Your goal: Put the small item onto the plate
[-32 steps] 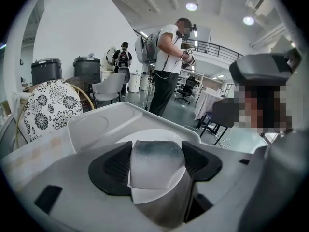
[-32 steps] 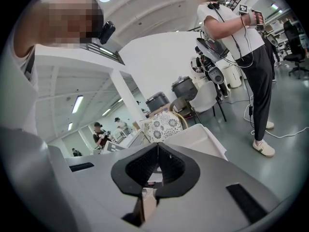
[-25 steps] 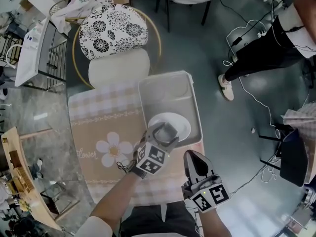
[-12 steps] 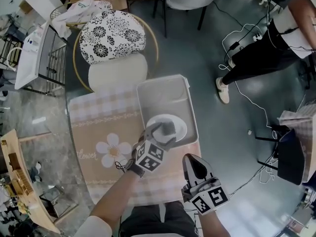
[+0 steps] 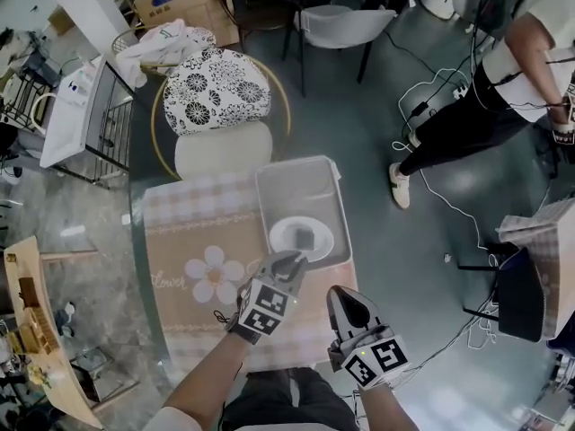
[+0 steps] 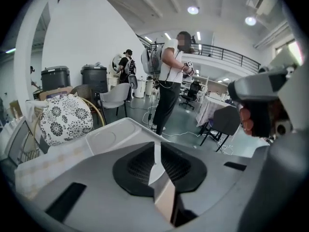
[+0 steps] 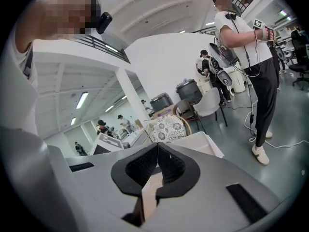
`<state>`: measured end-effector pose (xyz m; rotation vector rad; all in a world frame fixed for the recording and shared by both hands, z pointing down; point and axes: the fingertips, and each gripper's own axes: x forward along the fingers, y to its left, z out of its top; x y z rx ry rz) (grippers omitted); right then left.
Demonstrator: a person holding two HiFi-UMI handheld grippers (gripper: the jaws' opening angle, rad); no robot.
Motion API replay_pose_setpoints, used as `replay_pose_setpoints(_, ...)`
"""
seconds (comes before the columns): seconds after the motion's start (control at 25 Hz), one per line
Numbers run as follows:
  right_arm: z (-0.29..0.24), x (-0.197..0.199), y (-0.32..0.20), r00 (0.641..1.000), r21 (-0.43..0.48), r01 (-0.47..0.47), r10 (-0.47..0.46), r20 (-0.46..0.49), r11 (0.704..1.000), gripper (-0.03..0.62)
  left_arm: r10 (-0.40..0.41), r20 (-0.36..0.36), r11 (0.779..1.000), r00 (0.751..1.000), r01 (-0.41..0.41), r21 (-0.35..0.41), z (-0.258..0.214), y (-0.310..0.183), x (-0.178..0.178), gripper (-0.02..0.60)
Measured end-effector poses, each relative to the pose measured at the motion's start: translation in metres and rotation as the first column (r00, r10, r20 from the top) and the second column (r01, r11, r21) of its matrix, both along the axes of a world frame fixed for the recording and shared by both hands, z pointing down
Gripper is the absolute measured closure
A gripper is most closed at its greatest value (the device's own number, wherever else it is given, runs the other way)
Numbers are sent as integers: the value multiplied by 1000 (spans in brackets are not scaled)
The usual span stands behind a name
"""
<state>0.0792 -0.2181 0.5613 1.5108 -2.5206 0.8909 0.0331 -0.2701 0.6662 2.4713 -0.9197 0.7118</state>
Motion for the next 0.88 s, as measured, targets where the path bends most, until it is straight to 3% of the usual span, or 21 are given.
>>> replay_pose_setpoints(0.12,-11,-3,9,1000,2,20,-20,7,1000,579,-49,-47,999,998,48,-19,-32,15,-5,565)
replay_pose_setpoints(0.48,-66,-14,45,993,86,120,-119,-19,989,579,-123,-164,992,979,128,19,-133,85,-9,575)
replay_pose_setpoints(0.88,-128,-19,99,983,190,183,-177,-48,965,580,-246,-235,947,940,284,147,-230,162,-16,577)
